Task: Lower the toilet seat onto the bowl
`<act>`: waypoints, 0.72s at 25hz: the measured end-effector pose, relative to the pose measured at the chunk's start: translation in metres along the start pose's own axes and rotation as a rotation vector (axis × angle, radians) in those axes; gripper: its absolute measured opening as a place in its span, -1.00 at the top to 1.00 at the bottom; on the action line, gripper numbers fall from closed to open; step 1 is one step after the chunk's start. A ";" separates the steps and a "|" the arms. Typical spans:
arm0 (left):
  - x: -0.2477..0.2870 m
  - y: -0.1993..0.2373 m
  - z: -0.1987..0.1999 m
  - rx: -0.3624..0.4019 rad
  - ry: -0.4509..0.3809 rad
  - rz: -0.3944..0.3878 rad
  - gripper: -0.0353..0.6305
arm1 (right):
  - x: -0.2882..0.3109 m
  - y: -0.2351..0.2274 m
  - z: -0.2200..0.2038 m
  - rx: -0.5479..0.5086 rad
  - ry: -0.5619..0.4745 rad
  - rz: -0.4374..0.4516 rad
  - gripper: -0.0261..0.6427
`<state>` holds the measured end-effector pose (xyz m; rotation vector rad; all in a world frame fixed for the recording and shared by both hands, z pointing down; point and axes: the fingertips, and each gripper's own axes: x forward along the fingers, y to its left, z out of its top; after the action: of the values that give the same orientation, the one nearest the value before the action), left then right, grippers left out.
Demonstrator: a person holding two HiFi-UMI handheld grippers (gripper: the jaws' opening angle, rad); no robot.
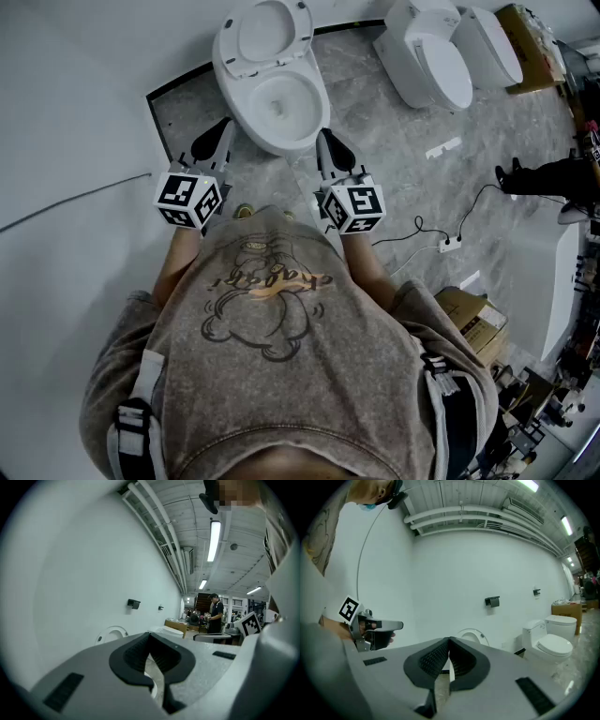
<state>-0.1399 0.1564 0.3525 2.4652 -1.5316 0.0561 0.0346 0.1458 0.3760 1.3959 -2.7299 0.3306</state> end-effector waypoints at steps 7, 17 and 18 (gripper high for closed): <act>0.005 -0.011 -0.004 0.004 0.005 0.014 0.87 | -0.008 -0.008 -0.002 0.012 -0.023 0.036 0.84; 0.031 -0.002 -0.015 -0.023 0.017 0.059 0.87 | 0.006 -0.034 -0.028 0.027 0.056 0.058 0.84; 0.039 0.002 -0.016 -0.029 0.016 0.057 0.87 | 0.011 -0.039 -0.029 0.027 0.060 0.055 0.84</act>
<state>-0.1230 0.1248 0.3741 2.3931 -1.5848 0.0634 0.0580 0.1209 0.4122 1.2974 -2.7290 0.4066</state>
